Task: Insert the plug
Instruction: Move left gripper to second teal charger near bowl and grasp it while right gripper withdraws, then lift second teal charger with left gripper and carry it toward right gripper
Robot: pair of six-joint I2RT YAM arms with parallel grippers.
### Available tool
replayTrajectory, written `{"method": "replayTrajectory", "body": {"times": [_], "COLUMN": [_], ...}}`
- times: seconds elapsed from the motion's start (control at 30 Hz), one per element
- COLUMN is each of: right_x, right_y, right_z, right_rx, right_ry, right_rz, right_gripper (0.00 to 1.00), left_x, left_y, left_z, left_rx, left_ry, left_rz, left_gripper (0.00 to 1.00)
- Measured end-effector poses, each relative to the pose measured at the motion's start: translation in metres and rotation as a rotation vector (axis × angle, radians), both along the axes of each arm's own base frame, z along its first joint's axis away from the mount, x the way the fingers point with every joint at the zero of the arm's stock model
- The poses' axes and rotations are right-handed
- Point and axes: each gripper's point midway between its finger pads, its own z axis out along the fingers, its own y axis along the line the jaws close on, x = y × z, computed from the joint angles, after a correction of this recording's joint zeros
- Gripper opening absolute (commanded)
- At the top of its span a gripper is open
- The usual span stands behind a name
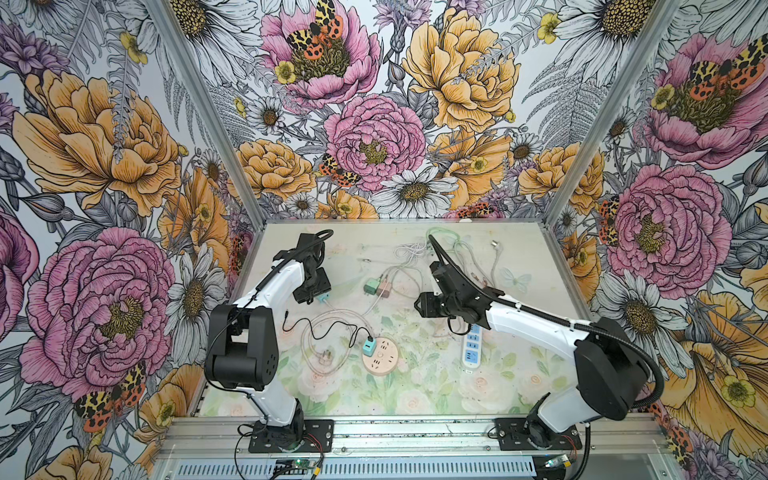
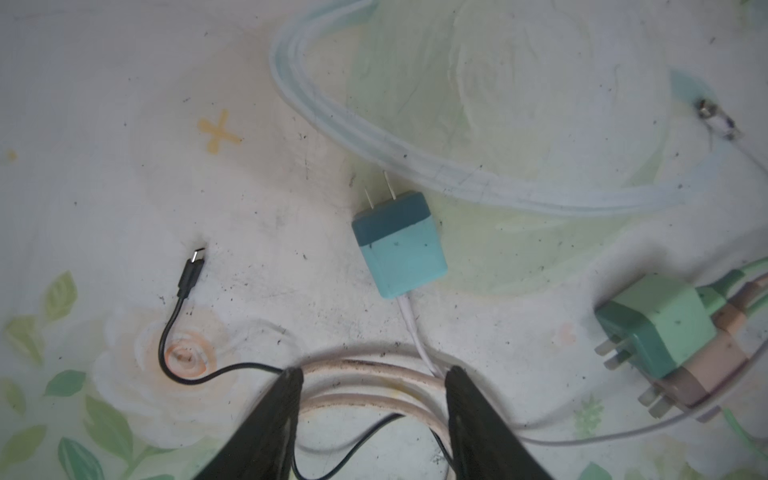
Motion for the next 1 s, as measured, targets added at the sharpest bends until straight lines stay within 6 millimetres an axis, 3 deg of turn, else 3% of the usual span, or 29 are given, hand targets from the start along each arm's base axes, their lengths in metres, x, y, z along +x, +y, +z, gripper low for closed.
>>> {"method": "replayTrajectory", "body": {"times": [0.17,0.33,0.43,0.63,0.77,1.0], "right_x": [0.004,0.005,0.004,0.005,0.005,0.006], "right_y": [-0.012,-0.018,-0.019,-0.019,-0.018,-0.019], "right_z": [0.028,0.027,0.025,0.018,0.013,0.009], "right_rx": [0.010,-0.023,-0.038,-0.060,-0.071,-0.091], "right_ry": [-0.082,-0.097,-0.100,-0.096,-0.085,-0.092], "right_rz": [0.000,0.016,0.023,0.041,0.045,0.057], "right_gripper": [0.56,0.59,0.67,0.68,0.69,0.70], "left_x": [0.028,0.038,0.036,0.036,0.035,0.037], "left_y": [-0.002,-0.003,-0.002,0.005,0.006,0.005], "left_z": [-0.020,-0.046,-0.056,-0.059,-0.061,-0.066], "left_rx": [0.003,0.008,0.014,0.013,0.009,-0.001], "left_ry": [0.018,0.064,0.088,0.093,0.097,0.099], "left_rz": [0.001,0.006,0.014,0.039,0.059,0.077], "left_gripper": [0.59,0.59,0.60,0.59,0.51,0.47]}}
